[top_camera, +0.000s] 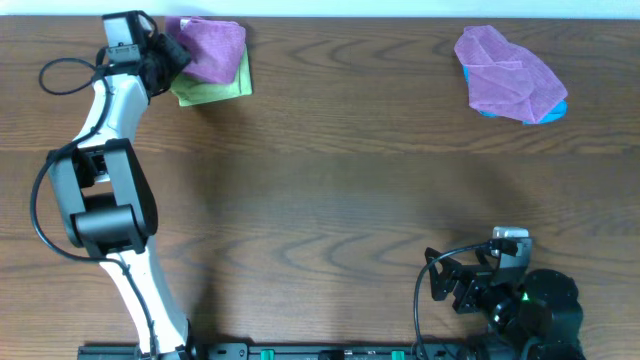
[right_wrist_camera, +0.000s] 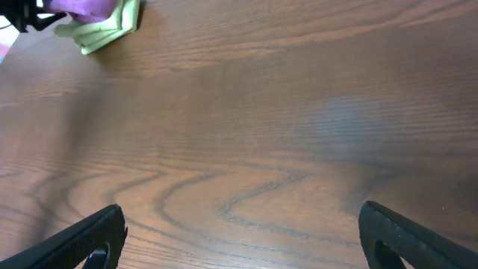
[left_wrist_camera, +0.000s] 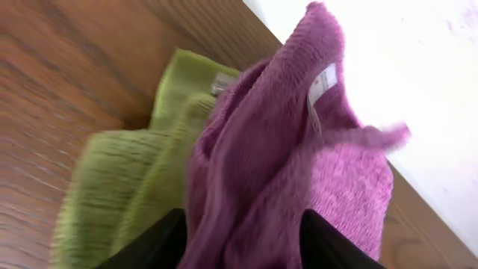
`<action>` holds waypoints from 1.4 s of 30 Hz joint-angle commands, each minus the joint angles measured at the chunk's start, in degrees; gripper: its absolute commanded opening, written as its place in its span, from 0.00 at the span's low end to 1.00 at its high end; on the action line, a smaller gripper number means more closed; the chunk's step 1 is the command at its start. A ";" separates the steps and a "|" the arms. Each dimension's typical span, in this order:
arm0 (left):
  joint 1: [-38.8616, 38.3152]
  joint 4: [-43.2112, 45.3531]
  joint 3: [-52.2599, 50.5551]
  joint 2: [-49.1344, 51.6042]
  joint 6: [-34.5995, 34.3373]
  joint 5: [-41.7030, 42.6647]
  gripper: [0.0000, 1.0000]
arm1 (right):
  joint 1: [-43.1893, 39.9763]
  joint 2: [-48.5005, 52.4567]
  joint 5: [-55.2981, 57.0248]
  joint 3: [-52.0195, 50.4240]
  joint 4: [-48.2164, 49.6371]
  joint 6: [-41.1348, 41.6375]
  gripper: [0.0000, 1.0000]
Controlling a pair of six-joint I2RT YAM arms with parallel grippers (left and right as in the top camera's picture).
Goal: Fold the cloth
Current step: 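Lower the pink cloth onto the green cloth and adjust it with the left gripper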
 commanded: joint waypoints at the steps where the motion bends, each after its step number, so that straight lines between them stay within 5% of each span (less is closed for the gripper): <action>1: 1.66 -0.07 0.96 0.55 1.01 -0.98 0.55 | -0.31 -0.33 0.13 -0.11 -0.13 0.81 0.99; 18: 4.61 -0.46 1.18 -7.30 3.87 3.93 0.57 | -0.31 -0.33 0.13 -0.11 -0.13 0.81 0.99; 19: 4.61 -0.46 1.18 -8.57 3.91 4.74 0.56 | -0.31 -0.33 0.13 -0.11 -0.13 0.81 0.99; 22: 3.76 -0.15 1.18 -11.50 3.69 5.90 0.19 | -0.31 -0.33 0.13 -0.11 -0.13 0.81 0.99; 26: 1.16 0.42 1.18 -11.58 2.21 5.42 0.06 | -0.31 -0.33 0.13 -0.11 -0.13 0.81 0.99; 42: -6.71 10.75 1.18 3.34 -0.90 -6.54 0.06 | -0.31 -0.33 0.13 -0.11 -0.13 0.81 0.99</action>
